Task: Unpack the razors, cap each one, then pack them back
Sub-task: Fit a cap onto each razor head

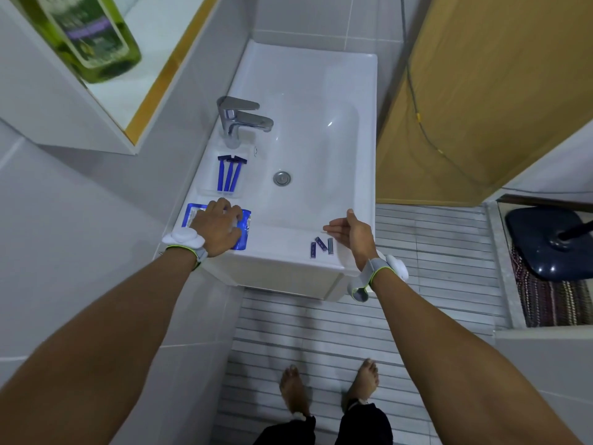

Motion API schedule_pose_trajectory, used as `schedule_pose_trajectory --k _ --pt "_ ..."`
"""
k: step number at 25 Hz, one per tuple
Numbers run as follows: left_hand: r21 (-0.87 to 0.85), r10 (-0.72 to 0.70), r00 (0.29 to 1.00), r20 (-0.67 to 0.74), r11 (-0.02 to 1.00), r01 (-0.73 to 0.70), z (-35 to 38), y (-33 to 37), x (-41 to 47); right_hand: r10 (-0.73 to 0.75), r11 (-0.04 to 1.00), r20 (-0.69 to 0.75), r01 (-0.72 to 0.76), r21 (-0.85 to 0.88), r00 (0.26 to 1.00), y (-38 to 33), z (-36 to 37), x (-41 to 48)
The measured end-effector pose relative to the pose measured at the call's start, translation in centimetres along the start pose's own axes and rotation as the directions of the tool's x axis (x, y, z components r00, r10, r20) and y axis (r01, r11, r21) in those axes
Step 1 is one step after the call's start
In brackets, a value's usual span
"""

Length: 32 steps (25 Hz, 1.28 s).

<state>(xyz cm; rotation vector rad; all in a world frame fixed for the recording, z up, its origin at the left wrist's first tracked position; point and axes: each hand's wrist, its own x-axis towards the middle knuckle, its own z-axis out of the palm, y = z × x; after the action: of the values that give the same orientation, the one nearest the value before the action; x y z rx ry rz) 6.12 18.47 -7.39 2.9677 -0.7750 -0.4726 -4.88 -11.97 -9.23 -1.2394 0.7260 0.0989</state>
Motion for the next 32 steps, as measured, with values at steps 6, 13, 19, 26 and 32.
schedule_pose_trajectory --k 6,13,19,26,32 --pt "0.030 -0.139 0.965 0.223 0.990 0.135 0.3 -0.1 0.2 0.087 0.987 -0.006 -0.087 -0.133 0.996 -1.1 0.2 0.8" --pt "-0.254 -0.280 0.959 -0.037 0.931 0.262 -6.0 -1.5 4.7 -0.050 0.937 -0.002 0.046 -0.345 0.999 -6.1 2.1 3.5" --pt "-0.235 -0.444 0.895 -0.048 0.876 0.422 -7.8 -0.7 11.5 -0.056 0.892 0.204 0.141 -0.429 0.977 -13.1 8.7 9.6" --pt "-0.239 -0.573 0.820 0.016 0.794 0.559 -5.1 0.1 16.2 0.153 0.843 0.372 0.075 -0.533 0.916 -13.7 14.2 15.4" --pt "-0.402 -0.585 0.780 -0.222 0.784 0.473 -7.1 0.5 15.4 0.196 0.857 0.418 0.053 -0.513 0.887 -14.3 16.3 16.1"
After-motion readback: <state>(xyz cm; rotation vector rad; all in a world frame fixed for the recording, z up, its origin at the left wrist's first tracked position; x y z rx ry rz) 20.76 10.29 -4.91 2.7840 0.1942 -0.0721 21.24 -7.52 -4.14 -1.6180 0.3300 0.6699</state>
